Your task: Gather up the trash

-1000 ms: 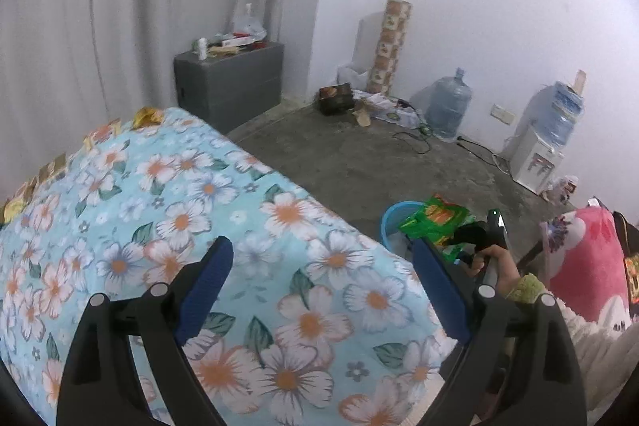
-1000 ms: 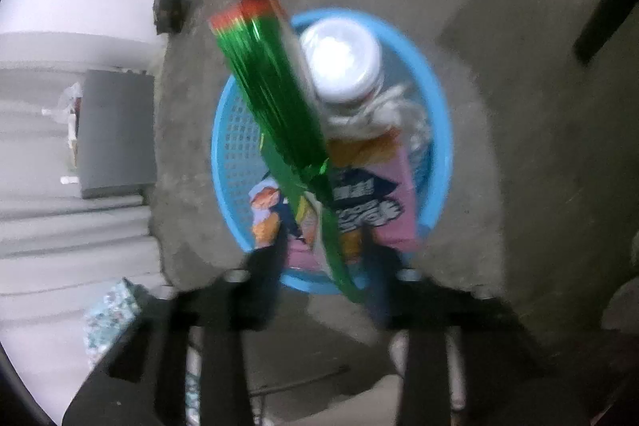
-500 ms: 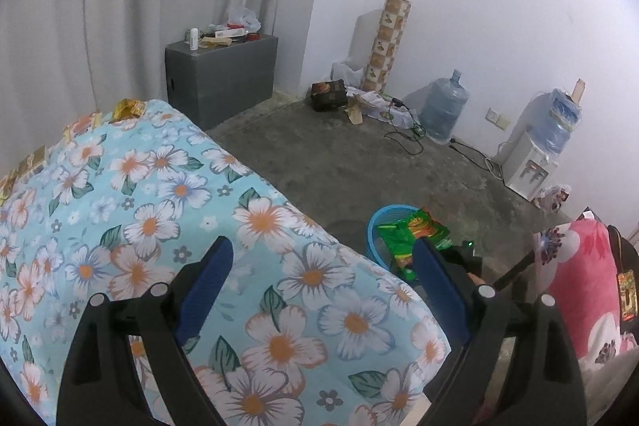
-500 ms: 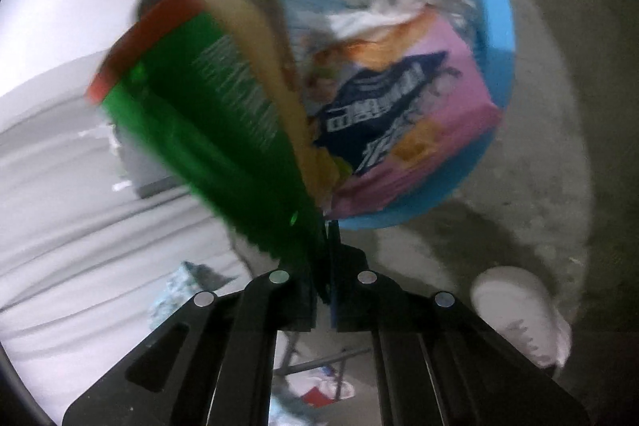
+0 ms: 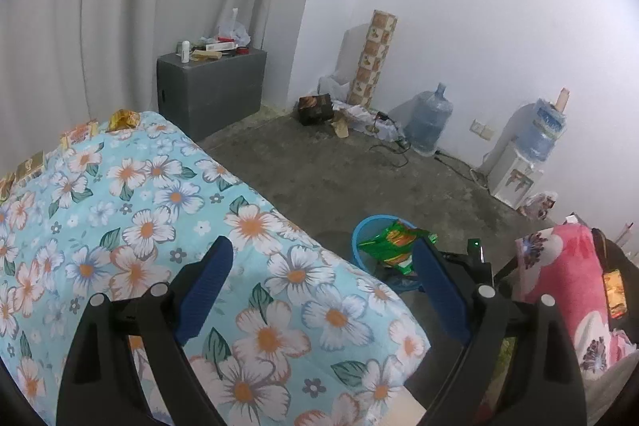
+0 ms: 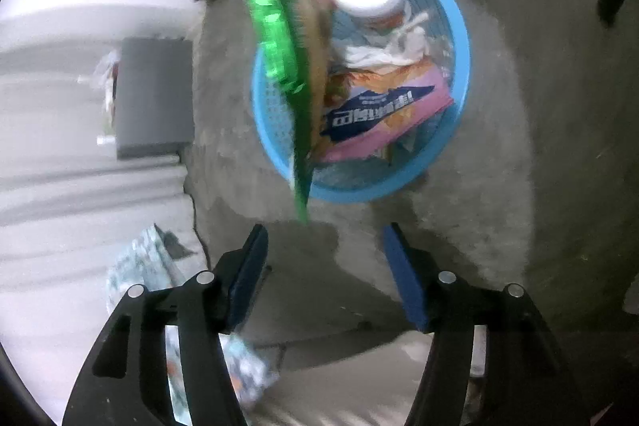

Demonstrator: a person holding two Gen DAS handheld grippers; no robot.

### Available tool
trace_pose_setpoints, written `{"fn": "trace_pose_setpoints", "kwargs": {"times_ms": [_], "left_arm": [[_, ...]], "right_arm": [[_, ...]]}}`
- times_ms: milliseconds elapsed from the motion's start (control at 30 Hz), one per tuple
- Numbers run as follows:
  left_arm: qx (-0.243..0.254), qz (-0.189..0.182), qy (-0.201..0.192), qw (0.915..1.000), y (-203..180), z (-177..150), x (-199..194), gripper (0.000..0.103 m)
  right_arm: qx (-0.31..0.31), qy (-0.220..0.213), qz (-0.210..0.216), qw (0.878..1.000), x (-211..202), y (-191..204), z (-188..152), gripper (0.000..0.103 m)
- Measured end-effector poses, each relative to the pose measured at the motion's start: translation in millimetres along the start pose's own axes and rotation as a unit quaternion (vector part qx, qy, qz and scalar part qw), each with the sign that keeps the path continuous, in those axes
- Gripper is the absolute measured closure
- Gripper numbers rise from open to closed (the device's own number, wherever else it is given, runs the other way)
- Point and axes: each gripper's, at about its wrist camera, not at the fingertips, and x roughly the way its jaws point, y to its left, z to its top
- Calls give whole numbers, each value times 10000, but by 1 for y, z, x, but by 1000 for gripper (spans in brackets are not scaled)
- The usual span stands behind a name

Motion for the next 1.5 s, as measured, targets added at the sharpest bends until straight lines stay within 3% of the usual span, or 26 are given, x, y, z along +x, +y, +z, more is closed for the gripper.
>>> {"fn": "trace_pose_setpoints", "kwargs": {"times_ms": [200, 300, 467, 533, 700, 867, 1100, 1200, 1300, 1500], "left_arm": [[-10, -109, -160, 9998, -4, -6, -33, 12], [44, 90, -291, 9995, -7, -10, -49, 6], [-126, 249, -463, 9985, -8, -17, -77, 6], [-287, 200, -473, 9983, -7, -21, -84, 6], [-620, 244, -514, 9965, -7, -27, -95, 6], [-766, 594, -684, 9929, -6, -34, -105, 6], [-1313, 1254, -387, 9826, 8, -49, -100, 6], [-1097, 1802, -372, 9768, 4, -56, -99, 6], [-883, 2089, -383, 9732, 0, -63, -99, 6], [-951, 2336, -292, 9672, 1, -76, -95, 6]], "right_arm": [[-1117, -313, -227, 9930, -60, 35, -43, 44], [-1901, -606, -239, 9796, -89, 72, -77, 40], [-3327, -1101, 12, 9366, -136, 136, -140, 25], [-3932, -1314, 125, 9099, -152, 161, -173, 20], [-4749, -1600, 397, 8644, -175, 194, -229, 8], [-5311, -1807, 391, 8269, -188, 212, -273, 8], [-5688, -1909, 187, 7998, -190, 221, -311, 8], [-5784, -2008, 128, 7906, -189, 220, -323, 8], [-5864, -2057, 45, 7835, -187, 216, -329, 8], [-5879, -2053, -58, 7824, -191, 203, -338, 8]]}}
